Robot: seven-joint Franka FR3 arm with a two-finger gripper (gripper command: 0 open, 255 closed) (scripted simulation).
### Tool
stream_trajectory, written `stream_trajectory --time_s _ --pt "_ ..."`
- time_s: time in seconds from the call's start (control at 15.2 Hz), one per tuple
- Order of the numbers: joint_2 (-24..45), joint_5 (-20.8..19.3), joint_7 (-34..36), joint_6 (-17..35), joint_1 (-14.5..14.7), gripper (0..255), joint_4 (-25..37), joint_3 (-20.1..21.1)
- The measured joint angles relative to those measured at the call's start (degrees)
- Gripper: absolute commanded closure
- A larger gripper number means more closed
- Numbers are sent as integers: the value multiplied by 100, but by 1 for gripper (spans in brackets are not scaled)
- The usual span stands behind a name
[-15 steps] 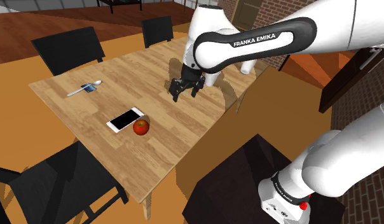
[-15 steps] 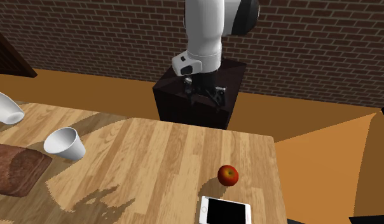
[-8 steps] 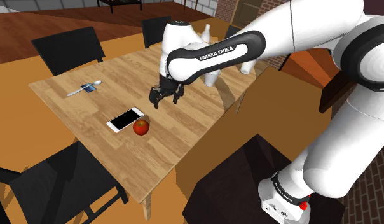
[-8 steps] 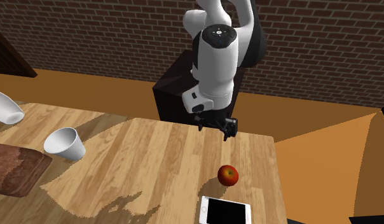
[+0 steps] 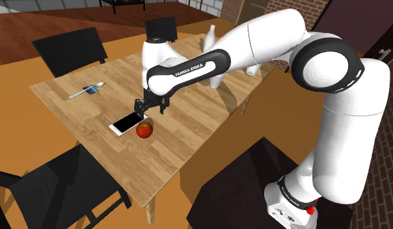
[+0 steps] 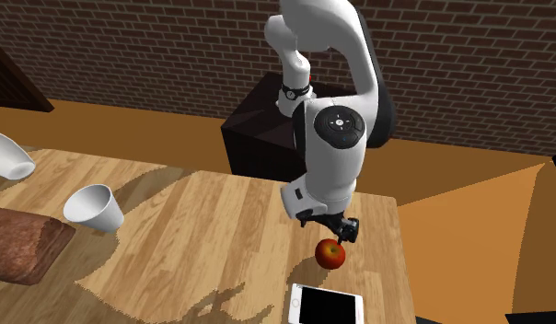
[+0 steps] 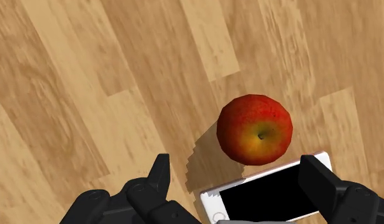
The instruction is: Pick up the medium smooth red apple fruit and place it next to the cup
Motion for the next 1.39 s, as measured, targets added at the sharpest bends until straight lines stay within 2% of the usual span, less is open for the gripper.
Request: stream_trajectory --time_s 0.26,0.33,0.73,1.19,1.25,1.39 --pt "961 -163 189 -186 283 0 1081 -96" --pt "1072 -180 202 -171 308 0 1169 -110" --pt "1457 -252 255 99 393 0 1281 -168" --pt "1509 -262 262 160 403 0 1271 -176" --pt "1509 -262 262 160 403 255 1271 -176" --pt "1503 -263 263 163 402 255 1275 -177"
